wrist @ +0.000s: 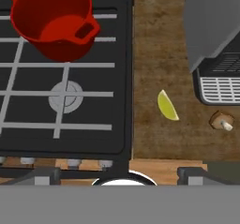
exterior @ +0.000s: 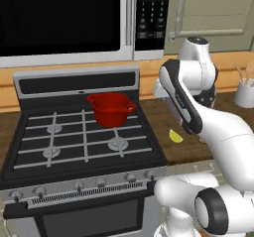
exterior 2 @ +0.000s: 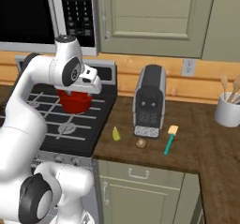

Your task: Put the mushroom and lemon wedge in the pot. Retrieve the spatula and lightly stir the vegetables in the pot.

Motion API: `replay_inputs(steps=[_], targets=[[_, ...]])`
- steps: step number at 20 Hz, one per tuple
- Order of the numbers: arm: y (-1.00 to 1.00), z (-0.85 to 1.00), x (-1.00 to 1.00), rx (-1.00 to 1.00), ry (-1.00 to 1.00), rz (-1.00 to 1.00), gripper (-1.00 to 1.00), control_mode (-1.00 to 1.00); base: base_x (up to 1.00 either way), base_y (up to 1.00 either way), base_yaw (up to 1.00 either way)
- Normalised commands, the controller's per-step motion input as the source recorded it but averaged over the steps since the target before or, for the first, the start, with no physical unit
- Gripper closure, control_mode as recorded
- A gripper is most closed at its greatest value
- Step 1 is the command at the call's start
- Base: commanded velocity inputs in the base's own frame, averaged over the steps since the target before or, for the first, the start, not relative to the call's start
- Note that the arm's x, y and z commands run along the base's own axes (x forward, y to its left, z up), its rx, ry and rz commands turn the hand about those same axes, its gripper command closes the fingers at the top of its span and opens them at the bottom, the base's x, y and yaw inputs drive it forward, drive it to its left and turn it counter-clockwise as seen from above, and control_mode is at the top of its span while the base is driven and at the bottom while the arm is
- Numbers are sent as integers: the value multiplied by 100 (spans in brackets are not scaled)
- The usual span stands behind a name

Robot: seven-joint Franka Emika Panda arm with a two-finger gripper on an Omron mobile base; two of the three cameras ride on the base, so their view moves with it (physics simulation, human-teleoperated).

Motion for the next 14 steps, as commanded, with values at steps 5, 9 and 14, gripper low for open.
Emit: replay_inputs(steps=[5,9,14], targets=[[0,0,0,0,0,0,-100,100,24,-29,0],[0,0,0,0,0,0,-100,100,61,-1,-8],[-2,0,0,1,0,-2,-100,-100,47,0,-12]])
